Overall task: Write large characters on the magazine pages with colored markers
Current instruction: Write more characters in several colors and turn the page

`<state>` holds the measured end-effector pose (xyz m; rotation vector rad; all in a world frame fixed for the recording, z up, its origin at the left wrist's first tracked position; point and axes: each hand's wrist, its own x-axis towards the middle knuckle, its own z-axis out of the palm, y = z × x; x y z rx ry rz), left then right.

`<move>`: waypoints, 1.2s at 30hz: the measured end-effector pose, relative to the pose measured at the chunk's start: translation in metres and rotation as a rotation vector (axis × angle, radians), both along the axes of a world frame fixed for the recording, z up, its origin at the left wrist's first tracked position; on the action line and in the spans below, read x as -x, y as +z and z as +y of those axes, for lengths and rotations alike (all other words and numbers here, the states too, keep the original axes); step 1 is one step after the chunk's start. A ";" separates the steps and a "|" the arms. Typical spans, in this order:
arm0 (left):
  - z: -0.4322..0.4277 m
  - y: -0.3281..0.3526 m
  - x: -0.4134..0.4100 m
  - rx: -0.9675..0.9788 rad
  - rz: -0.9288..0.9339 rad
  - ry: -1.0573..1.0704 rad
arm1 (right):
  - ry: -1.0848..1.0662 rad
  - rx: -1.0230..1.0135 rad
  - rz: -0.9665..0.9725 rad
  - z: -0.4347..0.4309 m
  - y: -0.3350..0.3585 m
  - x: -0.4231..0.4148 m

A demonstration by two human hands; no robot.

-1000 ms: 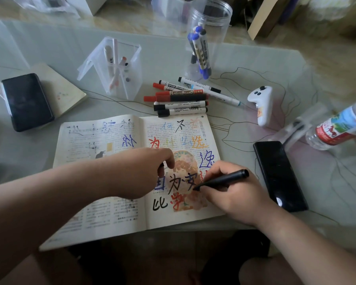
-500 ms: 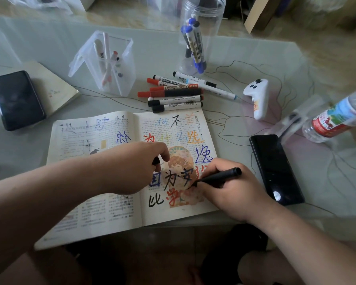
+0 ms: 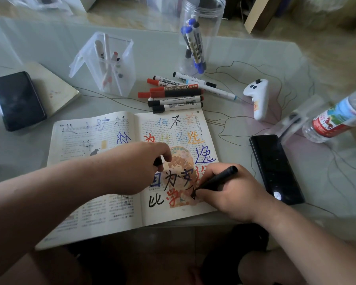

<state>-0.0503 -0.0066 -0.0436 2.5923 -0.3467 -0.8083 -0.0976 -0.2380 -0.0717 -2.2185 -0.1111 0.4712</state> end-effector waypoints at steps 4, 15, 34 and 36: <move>-0.001 0.003 0.001 0.022 -0.010 0.001 | -0.045 -0.040 -0.003 0.002 0.000 0.002; -0.002 0.007 0.003 0.037 -0.002 0.005 | 0.078 -0.027 -0.029 0.003 -0.001 0.003; -0.004 0.033 0.002 0.682 0.056 0.326 | -0.153 -0.690 -0.131 0.013 0.067 -0.040; 0.000 0.035 0.002 0.710 0.058 0.335 | -0.138 -0.663 -0.146 0.016 0.070 -0.042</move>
